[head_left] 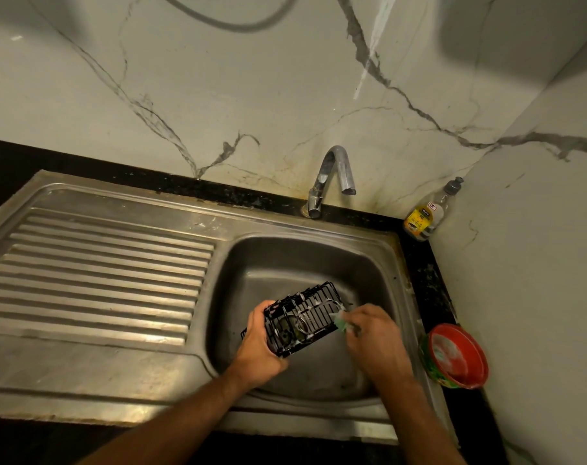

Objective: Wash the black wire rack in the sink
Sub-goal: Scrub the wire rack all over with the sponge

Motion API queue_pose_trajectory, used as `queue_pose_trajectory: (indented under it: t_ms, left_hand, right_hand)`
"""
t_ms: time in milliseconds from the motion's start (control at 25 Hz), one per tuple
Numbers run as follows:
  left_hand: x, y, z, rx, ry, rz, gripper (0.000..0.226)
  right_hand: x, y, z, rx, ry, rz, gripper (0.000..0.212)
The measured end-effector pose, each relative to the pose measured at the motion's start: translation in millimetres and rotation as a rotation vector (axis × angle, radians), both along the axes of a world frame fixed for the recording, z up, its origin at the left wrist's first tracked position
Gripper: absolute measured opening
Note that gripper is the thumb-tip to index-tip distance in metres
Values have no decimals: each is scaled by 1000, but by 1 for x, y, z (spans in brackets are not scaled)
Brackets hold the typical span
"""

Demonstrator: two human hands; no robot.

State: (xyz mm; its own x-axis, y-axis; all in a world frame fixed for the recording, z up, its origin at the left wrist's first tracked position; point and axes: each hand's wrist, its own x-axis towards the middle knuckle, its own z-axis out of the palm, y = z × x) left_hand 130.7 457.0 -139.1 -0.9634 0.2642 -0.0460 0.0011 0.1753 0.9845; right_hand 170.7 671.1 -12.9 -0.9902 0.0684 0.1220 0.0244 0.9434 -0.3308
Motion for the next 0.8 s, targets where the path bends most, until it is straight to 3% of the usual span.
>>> queue_pose_trajectory:
  t_ms: [160,400,680,800]
  left_hand:
    - [0,1,-4,-14,10,14,105]
    - [-4,1,-12,-19,-17,60,108]
    - [-6,1,-12,-3,-42,70,105]
    - [-3,0,-12,-31,-30,53,103]
  right_hand:
    - [-4,-7,0,-11,-19,-52,25]
    - [27,-63,-10,-116,70,271,33]
    - [-5,-24,-13,-143,93,-117,37]
    - [8,-64,-16,-115,157,73,34]
